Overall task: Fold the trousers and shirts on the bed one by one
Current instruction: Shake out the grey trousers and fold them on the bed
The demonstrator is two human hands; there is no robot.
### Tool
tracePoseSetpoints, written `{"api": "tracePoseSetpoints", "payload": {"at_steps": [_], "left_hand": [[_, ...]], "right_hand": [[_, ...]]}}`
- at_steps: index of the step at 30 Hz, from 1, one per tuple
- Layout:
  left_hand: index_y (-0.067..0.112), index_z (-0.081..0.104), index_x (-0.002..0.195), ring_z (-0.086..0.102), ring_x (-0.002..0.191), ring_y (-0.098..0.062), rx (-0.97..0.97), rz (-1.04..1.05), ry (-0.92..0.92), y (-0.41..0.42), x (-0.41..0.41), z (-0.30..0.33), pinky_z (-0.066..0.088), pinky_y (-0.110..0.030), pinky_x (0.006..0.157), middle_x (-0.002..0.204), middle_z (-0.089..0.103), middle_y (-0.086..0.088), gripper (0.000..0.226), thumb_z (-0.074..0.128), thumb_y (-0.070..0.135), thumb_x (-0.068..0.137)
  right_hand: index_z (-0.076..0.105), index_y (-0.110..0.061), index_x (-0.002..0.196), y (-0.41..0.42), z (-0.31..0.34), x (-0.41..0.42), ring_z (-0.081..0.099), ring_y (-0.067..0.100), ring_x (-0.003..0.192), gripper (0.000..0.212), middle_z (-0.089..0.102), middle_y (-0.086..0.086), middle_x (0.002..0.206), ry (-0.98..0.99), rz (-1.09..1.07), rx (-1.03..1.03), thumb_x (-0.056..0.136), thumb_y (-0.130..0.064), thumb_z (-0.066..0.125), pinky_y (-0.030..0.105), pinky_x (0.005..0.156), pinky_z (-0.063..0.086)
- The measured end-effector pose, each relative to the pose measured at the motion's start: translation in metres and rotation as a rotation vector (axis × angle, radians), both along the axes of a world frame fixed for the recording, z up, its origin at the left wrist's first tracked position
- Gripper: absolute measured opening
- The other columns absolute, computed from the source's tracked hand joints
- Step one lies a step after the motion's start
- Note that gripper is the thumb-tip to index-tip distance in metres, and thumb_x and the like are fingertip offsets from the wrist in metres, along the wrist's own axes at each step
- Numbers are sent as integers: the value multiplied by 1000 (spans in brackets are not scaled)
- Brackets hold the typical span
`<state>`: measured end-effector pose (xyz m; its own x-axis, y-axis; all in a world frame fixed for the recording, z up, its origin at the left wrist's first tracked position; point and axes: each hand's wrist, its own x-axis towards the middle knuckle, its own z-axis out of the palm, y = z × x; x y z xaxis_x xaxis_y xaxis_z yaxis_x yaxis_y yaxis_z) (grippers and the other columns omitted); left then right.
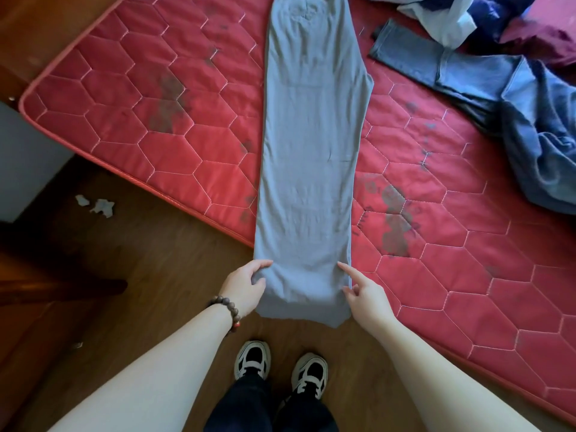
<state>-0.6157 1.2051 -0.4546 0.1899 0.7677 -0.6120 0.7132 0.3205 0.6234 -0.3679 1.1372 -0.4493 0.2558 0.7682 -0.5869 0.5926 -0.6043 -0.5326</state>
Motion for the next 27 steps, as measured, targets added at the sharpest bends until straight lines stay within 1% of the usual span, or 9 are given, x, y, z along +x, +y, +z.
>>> {"api": "tracePoseSetpoints", "payload": {"at_steps": [2,4,6,9,12,16,20,24,27], "left_hand": [[34,49,135,58,104,-15,12,-90,76,-7,6,2,42,-18,82,134,51,0,47,50,16,91],[31,44,140,53,112,-19,48,-109,162,-10,12,7,43,-24,86,144,38,-3,51,50,17,91],[28,42,141,39,133,-20,102,-77,213,-8,20,14,42,-31,98,152,29,-2,52,50,17,91],[22,39,144,15,146,-18,221,-113,225,5,40,23,24,-34,115,158,20,-3,52,49,18,93],[18,28,149,1,148,-16,359,-267,245,27,69,21,5,-30,119,160,10,-5,55,42,18,96],[14,7,153,-9,147,-17,404,-485,348,56,106,-4,-4,-33,118,161,-5,-4,57,26,24,101],[18,-8,152,-17,146,-18,445,-498,496,96,124,-34,-9,-41,117,160,-15,0,57,15,27,101],[29,-3,152,-16,146,-22,516,-464,505,170,138,-47,-12,-49,116,160,-12,2,57,17,38,100],[33,-4,151,-15,147,-23,576,-492,510,236,143,-55,-11,-51,116,161,-10,3,57,19,42,99]], "right_hand": [[42,-42,140,-4,7,1,52,12,62,56,52,-8,67,-32,51,-37,93,-11,46,19,56,42],[39,-42,141,-3,15,2,57,17,82,54,57,-4,85,-133,131,-68,94,-16,45,29,66,43],[40,-37,143,1,23,4,51,19,101,51,51,-1,106,-244,179,-37,95,-20,46,29,73,40],[45,-22,142,16,25,7,36,23,127,49,43,4,137,-299,229,86,93,-14,49,32,96,39],[44,-9,142,41,16,2,23,28,144,51,31,14,153,-320,360,224,92,-5,47,36,117,22],[18,-12,152,81,-11,-13,-3,19,148,57,6,7,161,-248,506,273,98,-8,35,26,118,-7],[7,-13,153,130,-40,-14,-16,13,144,56,1,5,161,-328,505,304,103,-18,31,27,117,-14],[22,-13,151,197,-48,0,1,21,147,53,16,8,158,-445,403,339,101,-23,38,38,119,-2],[33,-19,149,258,-54,14,17,25,146,52,28,8,155,-518,391,334,98,-34,34,45,118,8]]}}
